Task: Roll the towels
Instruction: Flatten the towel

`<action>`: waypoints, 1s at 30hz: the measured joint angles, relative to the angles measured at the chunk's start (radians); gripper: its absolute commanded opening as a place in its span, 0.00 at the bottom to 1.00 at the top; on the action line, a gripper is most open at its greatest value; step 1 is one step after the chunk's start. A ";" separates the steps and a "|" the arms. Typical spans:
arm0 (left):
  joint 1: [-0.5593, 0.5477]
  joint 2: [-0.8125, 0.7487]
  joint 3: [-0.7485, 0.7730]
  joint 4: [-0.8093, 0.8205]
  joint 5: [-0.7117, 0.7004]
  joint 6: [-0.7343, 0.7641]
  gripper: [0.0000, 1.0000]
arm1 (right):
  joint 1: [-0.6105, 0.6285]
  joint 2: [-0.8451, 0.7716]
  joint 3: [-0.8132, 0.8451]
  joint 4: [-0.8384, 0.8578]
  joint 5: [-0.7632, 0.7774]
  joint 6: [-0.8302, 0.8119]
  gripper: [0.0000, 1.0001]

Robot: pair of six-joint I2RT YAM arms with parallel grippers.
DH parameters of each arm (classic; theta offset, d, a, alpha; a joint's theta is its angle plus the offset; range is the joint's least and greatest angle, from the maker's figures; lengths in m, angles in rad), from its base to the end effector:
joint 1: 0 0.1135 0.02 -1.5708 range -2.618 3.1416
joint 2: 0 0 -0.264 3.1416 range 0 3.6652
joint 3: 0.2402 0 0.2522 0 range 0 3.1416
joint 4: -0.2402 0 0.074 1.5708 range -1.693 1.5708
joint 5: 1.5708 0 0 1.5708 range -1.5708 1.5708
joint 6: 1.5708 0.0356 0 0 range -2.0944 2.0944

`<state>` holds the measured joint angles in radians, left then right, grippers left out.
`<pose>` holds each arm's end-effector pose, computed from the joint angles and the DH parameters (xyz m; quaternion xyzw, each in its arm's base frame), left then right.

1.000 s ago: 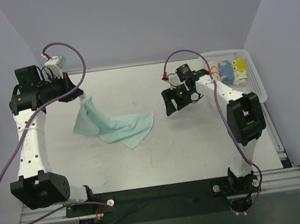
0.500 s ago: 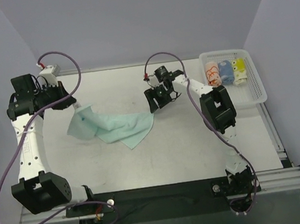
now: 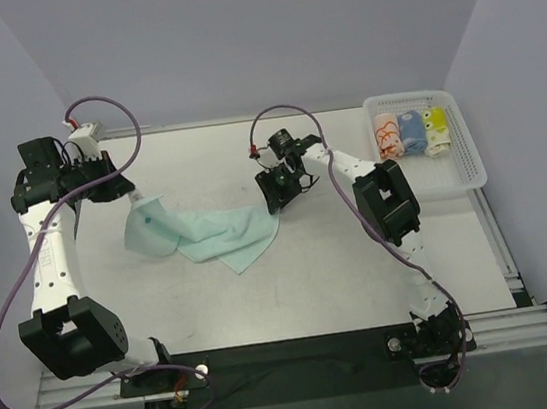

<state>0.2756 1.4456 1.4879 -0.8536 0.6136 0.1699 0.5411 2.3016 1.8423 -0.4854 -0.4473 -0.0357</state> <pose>0.2945 0.0620 0.3710 0.0650 0.8901 -0.1955 0.4066 0.4245 0.2731 0.1693 -0.3293 0.8700 0.2794 0.2380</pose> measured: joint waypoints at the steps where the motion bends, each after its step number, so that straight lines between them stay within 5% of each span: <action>1: 0.002 0.000 0.000 0.000 0.001 0.000 0.00 | 0.005 0.001 0.000 -0.003 0.005 -0.014 0.18; 3: 0.002 0.003 0.000 0.000 0.003 0.000 0.00 | 0.020 0.001 -0.008 -0.009 0.025 -0.042 0.00; 13: 0.002 0.081 0.036 -0.004 0.119 0.029 0.00 | -0.035 -0.072 -0.077 -0.058 0.071 -0.122 0.00; 20: 0.003 0.351 0.348 -0.007 0.265 0.011 0.00 | -0.314 -0.221 -0.019 -0.081 0.059 -0.169 0.00; 24: 0.003 0.470 0.570 -0.006 0.339 -0.029 0.00 | -0.374 -0.340 0.034 -0.079 0.039 -0.201 0.00; 25: 0.003 0.483 0.609 -0.005 0.355 -0.039 0.00 | -0.371 -0.374 0.040 -0.080 0.028 -0.206 0.02; 26: 0.003 0.488 0.635 0.001 0.369 -0.048 0.00 | -0.364 -0.406 0.042 -0.080 0.017 -0.209 0.14; 28: 0.003 0.480 0.646 0.008 0.402 -0.059 0.00 | -0.339 -0.456 0.042 -0.082 0.004 -0.212 0.50; 30: 0.003 0.468 0.631 0.013 0.425 -0.061 0.00 | -0.296 -0.478 0.034 -0.079 0.005 -0.223 0.59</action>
<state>0.2787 1.9141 2.1193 -0.8402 1.0382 0.1085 0.2447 1.8233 1.8759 -0.5640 -0.4423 -0.2584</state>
